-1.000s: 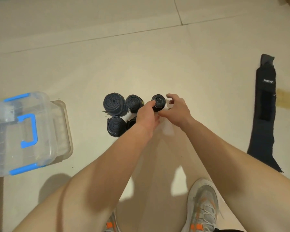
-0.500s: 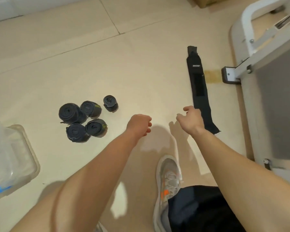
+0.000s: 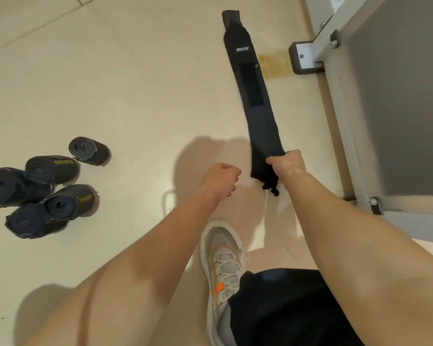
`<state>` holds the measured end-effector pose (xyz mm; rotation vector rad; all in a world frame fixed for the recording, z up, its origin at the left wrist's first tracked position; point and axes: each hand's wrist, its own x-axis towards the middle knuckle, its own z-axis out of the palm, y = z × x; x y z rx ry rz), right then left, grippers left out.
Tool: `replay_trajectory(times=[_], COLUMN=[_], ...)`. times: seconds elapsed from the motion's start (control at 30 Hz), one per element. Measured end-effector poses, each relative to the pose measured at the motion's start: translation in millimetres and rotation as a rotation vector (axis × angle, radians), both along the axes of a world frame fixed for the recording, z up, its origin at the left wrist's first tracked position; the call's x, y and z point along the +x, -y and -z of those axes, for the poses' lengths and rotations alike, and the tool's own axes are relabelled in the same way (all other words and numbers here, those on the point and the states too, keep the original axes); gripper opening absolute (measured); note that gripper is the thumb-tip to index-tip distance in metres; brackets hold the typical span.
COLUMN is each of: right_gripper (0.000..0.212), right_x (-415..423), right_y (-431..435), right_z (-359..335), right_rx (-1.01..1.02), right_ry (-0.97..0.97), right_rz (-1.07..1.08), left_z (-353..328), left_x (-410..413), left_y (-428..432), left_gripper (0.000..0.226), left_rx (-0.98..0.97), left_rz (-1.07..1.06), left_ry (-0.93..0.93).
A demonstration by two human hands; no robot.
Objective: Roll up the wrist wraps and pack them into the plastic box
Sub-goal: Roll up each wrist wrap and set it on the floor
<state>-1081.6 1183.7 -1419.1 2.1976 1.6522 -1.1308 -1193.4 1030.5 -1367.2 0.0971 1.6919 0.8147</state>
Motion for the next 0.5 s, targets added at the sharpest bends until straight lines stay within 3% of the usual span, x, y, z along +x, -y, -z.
replay_trajectory(times=[0.23, 0.27, 0.4, 0.5], right_gripper=[0.020, 0.020, 0.058, 0.049], right_x=[-31, -39, -73, -93], right_y=[25, 31, 50, 63], right_z=[1, -4, -45, -90], right_rx=[-0.074, -0.079, -0.103, -0.127], right_ry=[-0.272, -0.316, -0.483, -0.589], right_rz=[-0.007, -0.030, -0.082, -0.145], left_z=[1, -3, -31, -63], left_x=[-22, -27, -48, -64], left_y=[24, 29, 48, 62], left_gripper=[0.014, 0.011, 0.008, 0.026], left_rx=[-0.040, -0.041, -0.039, -0.010], left_rz=[-0.109, -0.130, -0.176, -0.290], left_ry=[-0.004, -0.019, -0.093, -0.057])
